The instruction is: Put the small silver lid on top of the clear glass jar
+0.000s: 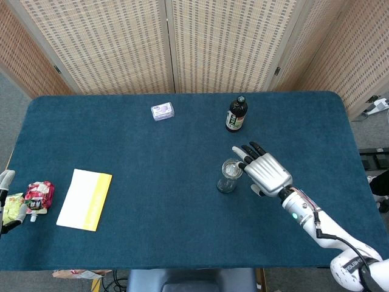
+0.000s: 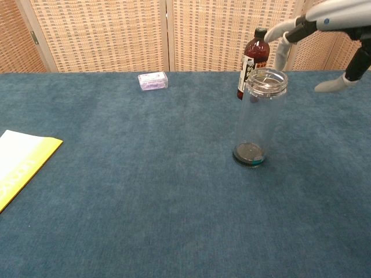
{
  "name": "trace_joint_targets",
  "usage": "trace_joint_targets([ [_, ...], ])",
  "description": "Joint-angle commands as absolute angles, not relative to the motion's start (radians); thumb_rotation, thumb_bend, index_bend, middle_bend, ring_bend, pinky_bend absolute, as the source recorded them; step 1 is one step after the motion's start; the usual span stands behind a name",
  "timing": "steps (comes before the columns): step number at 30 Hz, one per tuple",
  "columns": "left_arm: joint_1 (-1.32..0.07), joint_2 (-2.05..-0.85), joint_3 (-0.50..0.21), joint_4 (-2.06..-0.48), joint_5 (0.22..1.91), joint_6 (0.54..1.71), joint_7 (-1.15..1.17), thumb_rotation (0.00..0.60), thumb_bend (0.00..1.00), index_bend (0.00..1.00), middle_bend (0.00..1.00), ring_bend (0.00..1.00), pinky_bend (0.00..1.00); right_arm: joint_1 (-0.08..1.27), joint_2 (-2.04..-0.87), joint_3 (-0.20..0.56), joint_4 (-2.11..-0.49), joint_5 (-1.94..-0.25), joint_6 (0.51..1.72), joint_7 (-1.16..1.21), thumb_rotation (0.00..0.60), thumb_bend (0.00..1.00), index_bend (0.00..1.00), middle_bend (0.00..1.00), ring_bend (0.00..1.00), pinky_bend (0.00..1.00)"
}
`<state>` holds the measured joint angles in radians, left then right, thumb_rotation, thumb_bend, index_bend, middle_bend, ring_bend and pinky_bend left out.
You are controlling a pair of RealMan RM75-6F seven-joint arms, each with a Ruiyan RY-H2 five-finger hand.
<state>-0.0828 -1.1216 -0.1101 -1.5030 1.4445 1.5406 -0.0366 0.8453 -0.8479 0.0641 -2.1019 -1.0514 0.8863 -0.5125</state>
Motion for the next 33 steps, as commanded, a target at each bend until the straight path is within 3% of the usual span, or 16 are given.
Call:
trace_joint_targets([
  [1,-0.084,-1.123,-0.11,-1.504,1.445,1.54,-0.032,0.6,0.35,0.0,0.08,0.0,0.11,0.826,-0.808,0.092,-2.134,-1.081,0.916,-0.466,0.6,0.31,0.32,0.0,0.0,0.0],
  [8,-0.086,-1.125,-0.108,-1.504,1.447,1.538,-0.026,0.6,0.35,0.0,0.08,0.0,0.11,0.691,-0.789,0.09,-2.118,-1.244,1.082,-0.339,0.6,0.31,0.32,0.0,0.0,0.0],
  [16,-0.087,-1.119,-0.104,-1.508,1.452,1.532,-0.033,0.6,0.35,0.0,0.08,0.0,0.11,0.431,-0.907,-0.009,-1.856,-1.481,1.368,-0.105,0.6,0.32,0.32,0.0,0.0,0.0],
  [24,-0.098,-1.13,-0.098,-1.512,1.46,1.517,0.003,0.6,0.35,0.0,0.08,0.0,0.11,0.238,-1.107,-0.034,-1.507,-1.527,1.595,0.048,0.6,0.32,0.32,0.0,0.0,0.0],
  [33,-0.131,-1.158,-0.088,-1.499,1.48,1.478,0.043,0.6,0.35,0.0,0.08,0.0,0.11,0.137,-1.181,-0.018,-1.37,-1.508,1.671,0.061,0.6,0.31,0.25,0.0,0.0,0.0],
])
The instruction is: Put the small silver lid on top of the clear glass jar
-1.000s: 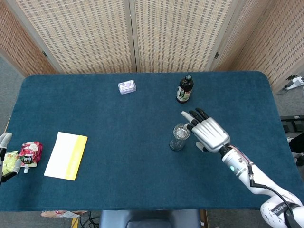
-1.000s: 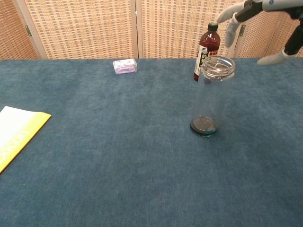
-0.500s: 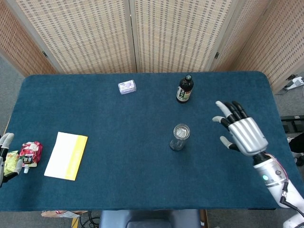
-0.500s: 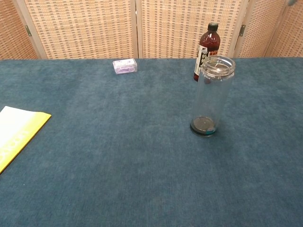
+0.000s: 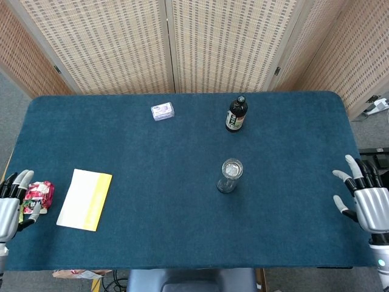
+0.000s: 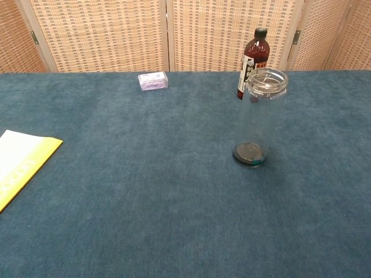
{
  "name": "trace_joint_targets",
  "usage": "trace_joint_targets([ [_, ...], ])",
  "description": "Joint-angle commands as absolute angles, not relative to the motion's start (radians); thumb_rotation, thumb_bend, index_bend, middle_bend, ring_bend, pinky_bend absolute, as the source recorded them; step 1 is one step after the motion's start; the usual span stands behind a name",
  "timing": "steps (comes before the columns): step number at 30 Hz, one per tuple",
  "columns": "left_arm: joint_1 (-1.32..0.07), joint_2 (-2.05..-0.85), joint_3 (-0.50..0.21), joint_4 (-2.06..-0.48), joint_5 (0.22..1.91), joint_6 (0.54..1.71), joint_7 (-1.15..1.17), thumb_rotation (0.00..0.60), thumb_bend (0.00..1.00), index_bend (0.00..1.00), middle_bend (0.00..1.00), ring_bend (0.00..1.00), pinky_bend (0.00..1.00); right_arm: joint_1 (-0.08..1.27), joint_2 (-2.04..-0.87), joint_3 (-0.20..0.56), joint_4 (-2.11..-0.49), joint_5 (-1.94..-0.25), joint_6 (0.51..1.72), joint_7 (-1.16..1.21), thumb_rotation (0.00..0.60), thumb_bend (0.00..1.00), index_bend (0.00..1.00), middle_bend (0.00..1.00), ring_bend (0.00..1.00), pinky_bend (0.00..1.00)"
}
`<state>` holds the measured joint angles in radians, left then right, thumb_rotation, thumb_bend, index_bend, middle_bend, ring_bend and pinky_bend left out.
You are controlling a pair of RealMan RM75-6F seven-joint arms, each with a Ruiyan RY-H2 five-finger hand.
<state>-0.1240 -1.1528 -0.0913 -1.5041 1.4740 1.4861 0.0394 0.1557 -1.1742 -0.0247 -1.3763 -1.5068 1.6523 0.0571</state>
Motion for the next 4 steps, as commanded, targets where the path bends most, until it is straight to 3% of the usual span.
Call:
trace_joint_targets([
  [1,-0.134,-1.16,-0.087,-1.496,1.48,1.473,0.044,0.6,0.35,0.0,0.08,0.0,0.11,0.131,-1.18,-0.013,-1.372,-1.511,1.681,0.065,0.6,0.32,0.25,0.0,0.0,0.0],
  [4,-0.139,-1.165,-0.084,-1.494,1.477,1.46,0.049,0.6,0.35,0.0,0.08,0.0,0.11,0.121,-1.174,0.0,-1.379,-1.517,1.695,0.066,0.6,0.32,0.25,0.0,0.0,0.0],
])
